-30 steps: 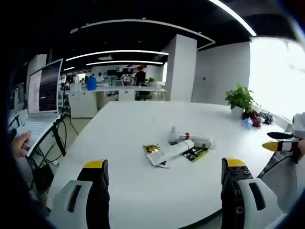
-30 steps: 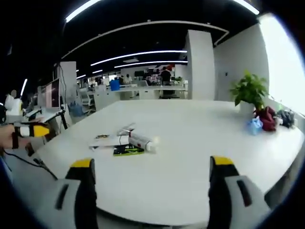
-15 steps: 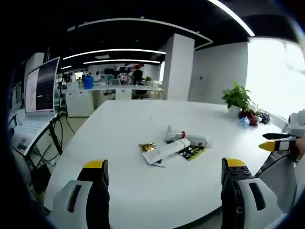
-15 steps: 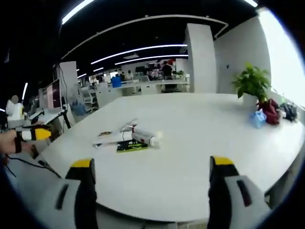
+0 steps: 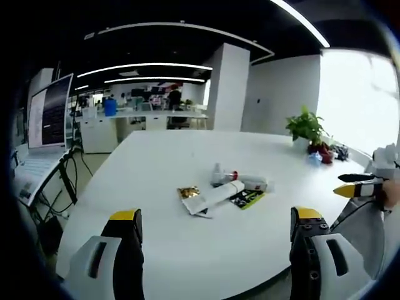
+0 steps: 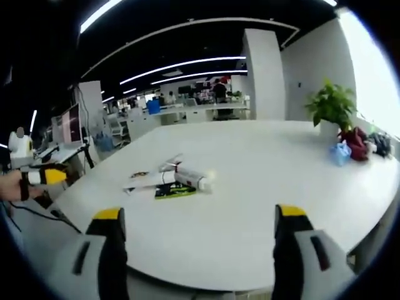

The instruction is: Arrange the skincare products in the storage area until every visible bottle or jar stands upright without overlapping.

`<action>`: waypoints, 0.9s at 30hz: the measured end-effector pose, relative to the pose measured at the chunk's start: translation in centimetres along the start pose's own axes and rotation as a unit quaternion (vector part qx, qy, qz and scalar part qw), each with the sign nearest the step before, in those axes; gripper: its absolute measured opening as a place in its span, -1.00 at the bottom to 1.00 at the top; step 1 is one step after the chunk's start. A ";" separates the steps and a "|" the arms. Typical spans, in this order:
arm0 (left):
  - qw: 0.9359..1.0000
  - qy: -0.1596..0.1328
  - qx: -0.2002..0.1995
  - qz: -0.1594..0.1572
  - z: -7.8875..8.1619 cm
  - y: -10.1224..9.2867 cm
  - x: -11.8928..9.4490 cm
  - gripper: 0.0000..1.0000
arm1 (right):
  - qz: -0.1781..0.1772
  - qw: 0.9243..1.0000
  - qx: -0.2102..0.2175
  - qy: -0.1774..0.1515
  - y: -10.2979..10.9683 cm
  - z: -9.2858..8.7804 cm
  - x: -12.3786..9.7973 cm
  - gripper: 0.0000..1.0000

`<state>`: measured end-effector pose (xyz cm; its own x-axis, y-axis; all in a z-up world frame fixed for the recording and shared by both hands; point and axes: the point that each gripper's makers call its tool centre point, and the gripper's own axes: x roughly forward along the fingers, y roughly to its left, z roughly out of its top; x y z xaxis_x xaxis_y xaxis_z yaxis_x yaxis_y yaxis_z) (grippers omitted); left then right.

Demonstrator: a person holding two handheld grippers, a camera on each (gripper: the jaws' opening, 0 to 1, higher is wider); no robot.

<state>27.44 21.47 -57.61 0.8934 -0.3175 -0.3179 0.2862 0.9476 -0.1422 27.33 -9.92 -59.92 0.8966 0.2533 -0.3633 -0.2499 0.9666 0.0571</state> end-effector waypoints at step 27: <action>1.000 0.011 0.019 -0.016 -0.2 0.7 1.4 0.94 | 0.023 0.999 0.016 0.044 0.1 -1.0 0.5 0.97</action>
<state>28.85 21.64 -58.34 0.8765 -0.3471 -0.3337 0.3272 0.9378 -0.1159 27.46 -9.76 -61.01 0.8486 0.2946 -0.4394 -0.2770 0.9551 0.1054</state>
